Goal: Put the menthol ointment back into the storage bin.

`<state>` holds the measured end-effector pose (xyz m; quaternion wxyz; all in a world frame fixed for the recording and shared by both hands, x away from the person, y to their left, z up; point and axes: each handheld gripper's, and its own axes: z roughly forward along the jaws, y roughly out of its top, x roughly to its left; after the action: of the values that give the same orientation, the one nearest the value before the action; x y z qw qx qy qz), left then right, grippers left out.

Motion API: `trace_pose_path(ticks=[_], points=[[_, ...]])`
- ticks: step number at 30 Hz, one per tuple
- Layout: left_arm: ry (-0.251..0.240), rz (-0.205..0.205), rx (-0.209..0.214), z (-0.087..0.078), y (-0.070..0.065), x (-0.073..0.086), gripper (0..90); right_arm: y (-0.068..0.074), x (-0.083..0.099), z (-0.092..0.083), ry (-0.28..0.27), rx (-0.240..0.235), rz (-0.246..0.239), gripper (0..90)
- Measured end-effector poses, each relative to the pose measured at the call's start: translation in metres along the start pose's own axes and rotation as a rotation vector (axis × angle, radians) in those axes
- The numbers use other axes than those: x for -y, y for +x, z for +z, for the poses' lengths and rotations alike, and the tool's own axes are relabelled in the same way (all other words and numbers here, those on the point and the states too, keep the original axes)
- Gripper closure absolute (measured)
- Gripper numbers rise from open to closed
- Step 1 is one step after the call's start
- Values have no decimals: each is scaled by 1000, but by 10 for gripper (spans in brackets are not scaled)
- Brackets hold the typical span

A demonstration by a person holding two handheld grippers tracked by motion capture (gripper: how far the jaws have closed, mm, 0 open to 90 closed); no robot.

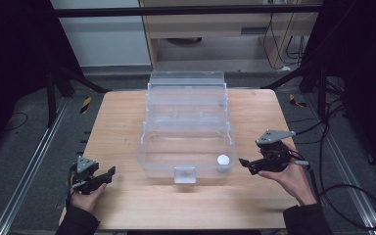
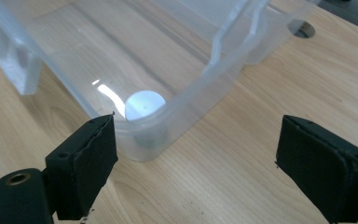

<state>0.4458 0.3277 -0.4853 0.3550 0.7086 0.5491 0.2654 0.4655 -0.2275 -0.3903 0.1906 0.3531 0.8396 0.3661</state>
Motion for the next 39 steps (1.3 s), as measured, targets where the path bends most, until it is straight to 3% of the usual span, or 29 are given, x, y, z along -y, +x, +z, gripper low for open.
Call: trace_pose_path(ticks=[3, 8, 11, 16, 24, 26, 27, 28, 32, 39], points=[[0, 0, 1, 0, 0, 0, 307, 0, 10, 2, -7, 19, 26, 120], [1, 4, 5, 1, 0, 0, 307, -7, 33, 10, -18, 58, 109, 107], [-2, 6, 7, 0, 0, 0, 306, -11, 42, 11, -14, 86, 121, 103], [0, 9, 8, 1, -1, 0, 302, -22, 62, 15, 8, 103, 173, 92], [2, 15, 3, 4, 0, 1, 282, -41, 90, 26, -15, 179, 282, 84], [3, 17, -2, 5, 1, 1, 277, -45, 95, 26, -23, 222, 290, 79], [3, 17, -2, 5, 1, 1, 274, -45, 95, 26, -23, 222, 290, 79], [3, 15, -7, 6, 2, 1, 272, -49, 99, 25, -49, 253, 307, 77], [3, 11, -13, 6, 3, 2, 267, -53, 106, 26, -68, 281, 345, 68], [2, 13, -13, 6, 4, 2, 266, -53, 109, 31, -30, 271, 340, 55]])
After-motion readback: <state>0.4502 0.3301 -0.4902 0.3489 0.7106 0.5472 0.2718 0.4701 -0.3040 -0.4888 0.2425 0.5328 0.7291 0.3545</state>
